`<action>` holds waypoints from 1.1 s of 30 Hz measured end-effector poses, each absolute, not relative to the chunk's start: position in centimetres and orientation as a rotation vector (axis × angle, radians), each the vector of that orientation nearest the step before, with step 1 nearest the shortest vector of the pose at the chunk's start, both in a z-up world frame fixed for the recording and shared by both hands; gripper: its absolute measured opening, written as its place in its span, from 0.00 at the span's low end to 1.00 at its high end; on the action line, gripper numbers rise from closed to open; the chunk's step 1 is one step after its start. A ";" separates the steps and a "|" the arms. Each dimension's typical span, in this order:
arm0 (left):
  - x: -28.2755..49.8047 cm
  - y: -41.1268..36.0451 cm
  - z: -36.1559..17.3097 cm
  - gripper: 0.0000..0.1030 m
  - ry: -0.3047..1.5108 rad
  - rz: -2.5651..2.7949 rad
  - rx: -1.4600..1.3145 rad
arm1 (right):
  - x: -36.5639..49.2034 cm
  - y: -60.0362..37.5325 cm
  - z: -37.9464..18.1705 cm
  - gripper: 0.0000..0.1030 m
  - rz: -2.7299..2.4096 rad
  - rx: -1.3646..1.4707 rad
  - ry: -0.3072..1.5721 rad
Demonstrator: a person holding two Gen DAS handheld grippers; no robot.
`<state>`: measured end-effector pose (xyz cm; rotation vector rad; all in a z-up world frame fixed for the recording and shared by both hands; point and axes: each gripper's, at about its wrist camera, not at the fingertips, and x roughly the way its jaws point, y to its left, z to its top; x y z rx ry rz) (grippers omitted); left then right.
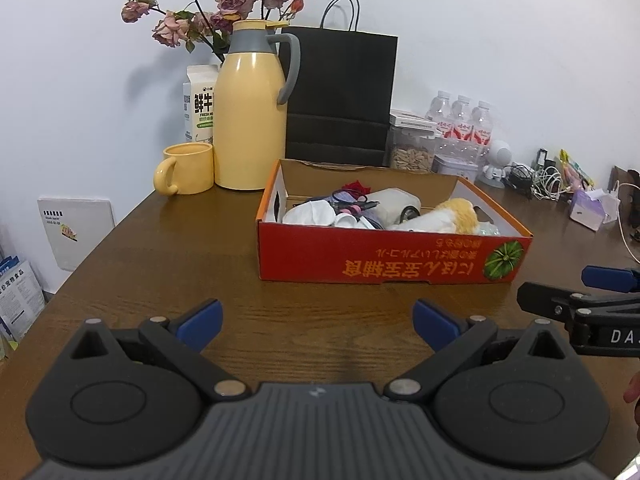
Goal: Organize objects
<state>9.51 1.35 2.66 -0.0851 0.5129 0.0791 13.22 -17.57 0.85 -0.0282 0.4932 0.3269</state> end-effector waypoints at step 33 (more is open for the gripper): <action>8.3 1.0 2.9 1.00 0.512 0.074 -0.071 | 12.0 -18.5 1.2 1.00 0.319 -0.023 0.488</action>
